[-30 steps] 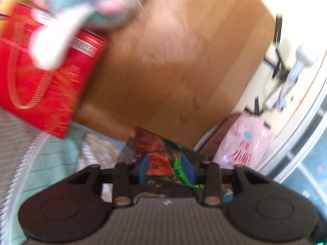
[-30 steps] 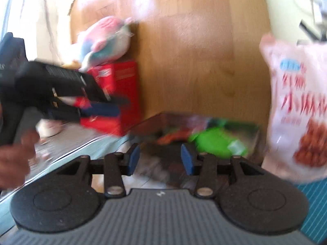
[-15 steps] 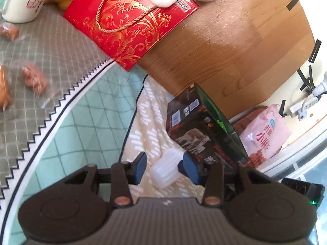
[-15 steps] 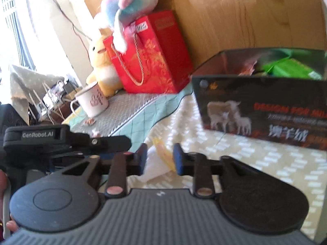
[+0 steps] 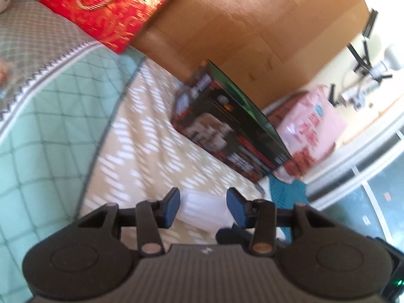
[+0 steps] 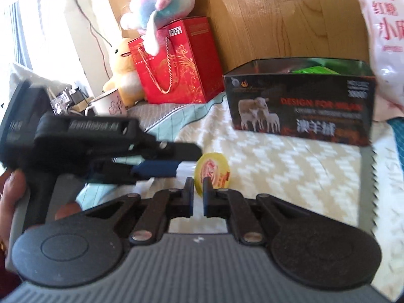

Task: Organize snacks
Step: 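Move the left gripper to the white plastic cup and grasp it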

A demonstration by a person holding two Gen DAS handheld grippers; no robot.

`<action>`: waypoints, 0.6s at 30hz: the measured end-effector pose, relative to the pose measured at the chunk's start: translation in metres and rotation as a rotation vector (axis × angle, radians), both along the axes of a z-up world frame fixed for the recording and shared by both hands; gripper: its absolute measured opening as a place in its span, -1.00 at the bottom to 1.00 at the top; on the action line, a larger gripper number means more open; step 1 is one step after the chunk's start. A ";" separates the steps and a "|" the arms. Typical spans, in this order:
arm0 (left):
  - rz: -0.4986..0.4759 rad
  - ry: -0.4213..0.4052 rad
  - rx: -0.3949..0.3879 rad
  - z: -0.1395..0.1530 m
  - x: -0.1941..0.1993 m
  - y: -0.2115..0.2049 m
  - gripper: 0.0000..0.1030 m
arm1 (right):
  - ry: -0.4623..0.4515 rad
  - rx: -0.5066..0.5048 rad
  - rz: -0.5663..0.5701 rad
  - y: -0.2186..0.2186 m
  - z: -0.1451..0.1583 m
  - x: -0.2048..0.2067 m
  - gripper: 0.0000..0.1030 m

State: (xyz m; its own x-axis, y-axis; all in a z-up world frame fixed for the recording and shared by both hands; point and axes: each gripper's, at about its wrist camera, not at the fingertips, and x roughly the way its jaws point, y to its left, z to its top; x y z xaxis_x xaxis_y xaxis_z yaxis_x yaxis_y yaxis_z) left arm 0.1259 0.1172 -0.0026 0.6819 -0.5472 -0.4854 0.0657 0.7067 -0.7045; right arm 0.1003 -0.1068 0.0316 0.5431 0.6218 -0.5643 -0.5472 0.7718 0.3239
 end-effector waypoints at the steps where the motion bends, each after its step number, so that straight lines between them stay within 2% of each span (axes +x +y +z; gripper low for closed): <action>1: -0.014 -0.006 -0.011 0.001 -0.001 -0.001 -0.20 | -0.003 -0.006 0.002 -0.004 0.000 -0.005 -0.74; 4: -0.010 -0.034 -0.024 0.008 -0.006 0.001 -0.15 | 0.008 -0.016 0.018 -0.011 -0.001 -0.011 -0.62; 6: -0.001 -0.042 -0.013 0.012 -0.007 0.003 -0.15 | -0.007 -0.035 0.025 -0.013 0.000 -0.011 -0.26; 8: -0.007 -0.036 0.008 0.014 -0.004 0.001 -0.15 | -0.022 -0.054 0.020 -0.012 0.000 -0.009 -0.10; 13: -0.033 0.002 0.113 0.011 0.001 -0.015 -0.15 | -0.029 -0.108 0.072 0.002 -0.005 -0.001 -0.09; 18: -0.039 0.011 0.131 0.007 0.002 -0.023 -0.20 | -0.054 -0.123 0.081 0.010 -0.012 0.000 -0.10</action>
State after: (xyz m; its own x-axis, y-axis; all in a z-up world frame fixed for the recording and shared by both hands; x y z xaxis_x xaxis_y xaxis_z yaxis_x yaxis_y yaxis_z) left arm 0.1279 0.0946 0.0047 0.6554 -0.5051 -0.5616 0.0880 0.7895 -0.6074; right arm 0.1000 -0.0970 0.0195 0.5256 0.5926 -0.6104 -0.6229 0.7567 0.1983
